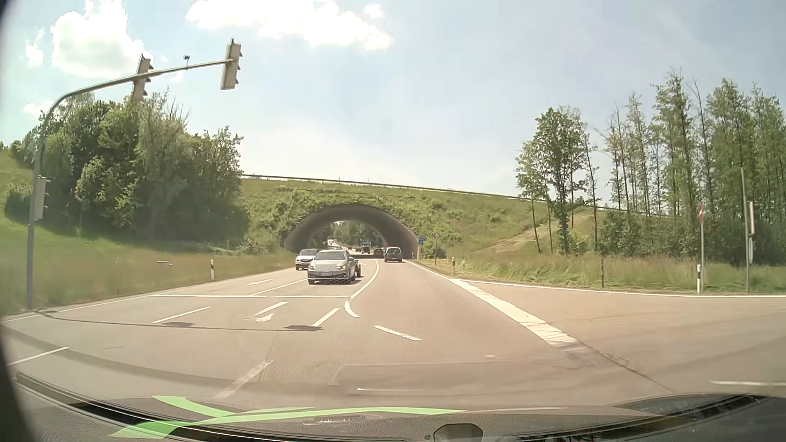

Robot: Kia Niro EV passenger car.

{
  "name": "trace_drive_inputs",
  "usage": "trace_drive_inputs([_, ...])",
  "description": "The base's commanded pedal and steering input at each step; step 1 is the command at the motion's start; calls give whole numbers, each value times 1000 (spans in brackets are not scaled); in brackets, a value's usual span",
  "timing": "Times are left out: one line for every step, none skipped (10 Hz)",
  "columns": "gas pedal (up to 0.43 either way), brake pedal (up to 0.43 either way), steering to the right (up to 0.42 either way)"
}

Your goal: Follow the waypoints while adhering to traffic rules and regulations

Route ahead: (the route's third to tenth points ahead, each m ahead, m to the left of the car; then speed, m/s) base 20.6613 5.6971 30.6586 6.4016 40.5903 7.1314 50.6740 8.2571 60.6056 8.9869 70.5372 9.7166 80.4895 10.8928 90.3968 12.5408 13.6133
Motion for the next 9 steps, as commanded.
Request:
trace_drive_inputs([350, 0, -14])
trace_drive_inputs([339, 0, -14])
trace_drive_inputs([339, 0, -14])
trace_drive_inputs([331, 0, -13])
trace_drive_inputs([319, 0, -13])
trace_drive_inputs([319, 0, -12])
trace_drive_inputs([299, 0, -13])
trace_drive_inputs([280, 0, -13])
trace_drive_inputs([260, 0, -13])
